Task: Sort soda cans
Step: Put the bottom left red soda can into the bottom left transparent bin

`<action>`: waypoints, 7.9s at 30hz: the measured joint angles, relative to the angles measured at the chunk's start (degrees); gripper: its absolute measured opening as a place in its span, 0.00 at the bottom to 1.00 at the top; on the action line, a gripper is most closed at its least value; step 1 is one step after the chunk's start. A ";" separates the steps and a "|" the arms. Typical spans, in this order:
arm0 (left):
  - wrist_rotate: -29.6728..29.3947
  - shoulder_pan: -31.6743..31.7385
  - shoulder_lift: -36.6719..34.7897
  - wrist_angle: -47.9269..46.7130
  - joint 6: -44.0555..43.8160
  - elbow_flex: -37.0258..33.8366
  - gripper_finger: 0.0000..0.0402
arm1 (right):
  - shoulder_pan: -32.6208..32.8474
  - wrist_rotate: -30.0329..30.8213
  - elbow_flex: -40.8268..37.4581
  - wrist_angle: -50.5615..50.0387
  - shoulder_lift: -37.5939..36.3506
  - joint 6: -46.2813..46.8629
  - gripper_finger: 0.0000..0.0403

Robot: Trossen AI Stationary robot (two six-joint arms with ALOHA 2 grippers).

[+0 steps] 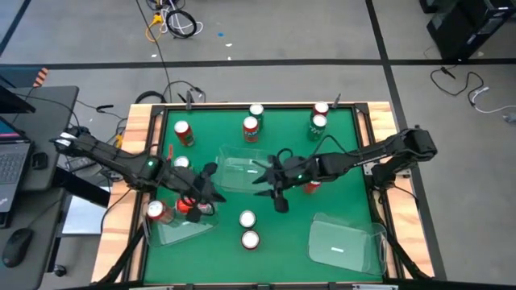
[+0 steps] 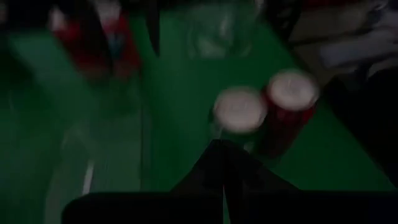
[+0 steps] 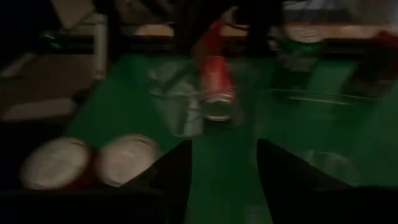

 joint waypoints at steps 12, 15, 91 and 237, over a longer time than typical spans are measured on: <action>5.06 -0.27 0.00 12.36 -1.53 -8.92 0.00 | 5.05 -1.24 9.39 -7.72 7.86 5.97 0.57; 5.10 -1.20 -0.04 8.48 -3.77 -8.82 0.00 | 5.21 -1.20 12.69 -7.65 10.83 5.97 0.59; 2.87 -8.10 26.56 -48.36 -34.37 10.53 0.68 | 8.30 -0.05 27.13 -20.99 17.73 -0.18 0.68; -0.06 -11.39 26.64 -56.99 -61.06 10.34 0.00 | 8.96 4.94 27.09 -24.40 17.73 -4.21 0.49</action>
